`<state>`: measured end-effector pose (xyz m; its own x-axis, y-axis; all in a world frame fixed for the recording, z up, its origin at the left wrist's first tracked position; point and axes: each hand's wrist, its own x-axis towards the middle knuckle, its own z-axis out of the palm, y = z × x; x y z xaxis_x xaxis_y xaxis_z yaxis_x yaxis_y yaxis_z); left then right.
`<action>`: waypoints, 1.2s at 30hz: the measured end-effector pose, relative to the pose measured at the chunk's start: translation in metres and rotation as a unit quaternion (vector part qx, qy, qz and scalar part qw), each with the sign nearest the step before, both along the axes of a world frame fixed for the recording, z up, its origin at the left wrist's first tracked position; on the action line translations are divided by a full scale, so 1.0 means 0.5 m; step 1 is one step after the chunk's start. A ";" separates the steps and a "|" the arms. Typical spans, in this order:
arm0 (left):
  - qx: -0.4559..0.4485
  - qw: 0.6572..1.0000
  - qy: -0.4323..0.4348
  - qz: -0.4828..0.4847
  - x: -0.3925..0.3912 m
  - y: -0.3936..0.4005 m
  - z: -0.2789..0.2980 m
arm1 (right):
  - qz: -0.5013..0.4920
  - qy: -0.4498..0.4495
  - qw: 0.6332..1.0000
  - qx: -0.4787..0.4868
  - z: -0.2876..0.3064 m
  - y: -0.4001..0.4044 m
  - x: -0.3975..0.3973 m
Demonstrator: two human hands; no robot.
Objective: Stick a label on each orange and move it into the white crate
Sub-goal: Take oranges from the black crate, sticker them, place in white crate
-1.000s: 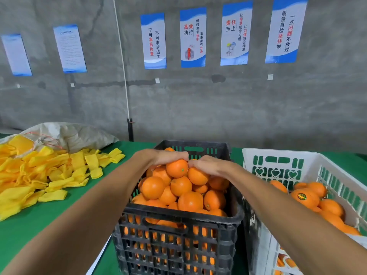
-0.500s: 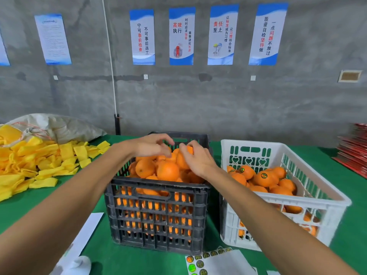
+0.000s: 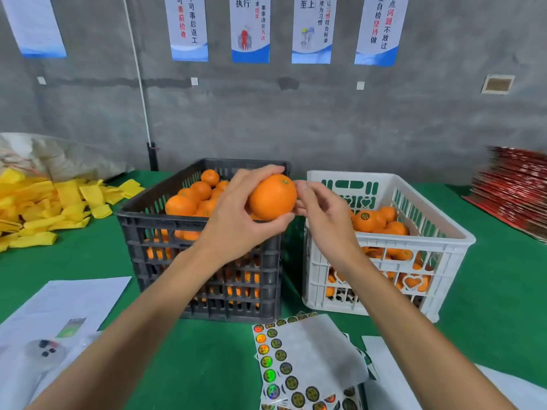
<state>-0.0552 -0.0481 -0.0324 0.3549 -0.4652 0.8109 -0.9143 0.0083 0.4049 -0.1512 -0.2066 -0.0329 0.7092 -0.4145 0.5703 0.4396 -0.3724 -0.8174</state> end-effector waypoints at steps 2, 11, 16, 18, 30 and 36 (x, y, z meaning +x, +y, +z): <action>0.011 0.996 -0.083 0.017 -0.013 0.000 -0.056 | 0.013 -0.006 1.000 -0.011 -0.046 -0.009 -0.014; 0.182 0.983 0.018 0.000 -0.036 0.033 -0.352 | 0.030 0.154 0.983 -0.094 -0.313 -0.030 -0.083; 0.159 0.954 0.253 -0.032 -0.067 0.045 -0.450 | 0.087 0.313 0.885 -0.333 -0.405 -0.036 -0.120; 0.115 0.937 0.327 -0.037 -0.074 0.041 -0.465 | 0.118 0.344 0.871 -0.332 -0.423 -0.043 -0.134; 0.082 0.913 0.398 -0.044 -0.078 0.029 -0.483 | -0.003 0.307 0.876 -0.370 -0.460 -0.010 -0.087; 0.102 0.908 0.404 -0.047 -0.078 0.027 -0.480 | 0.036 0.305 0.920 -0.244 -0.458 -0.017 -0.085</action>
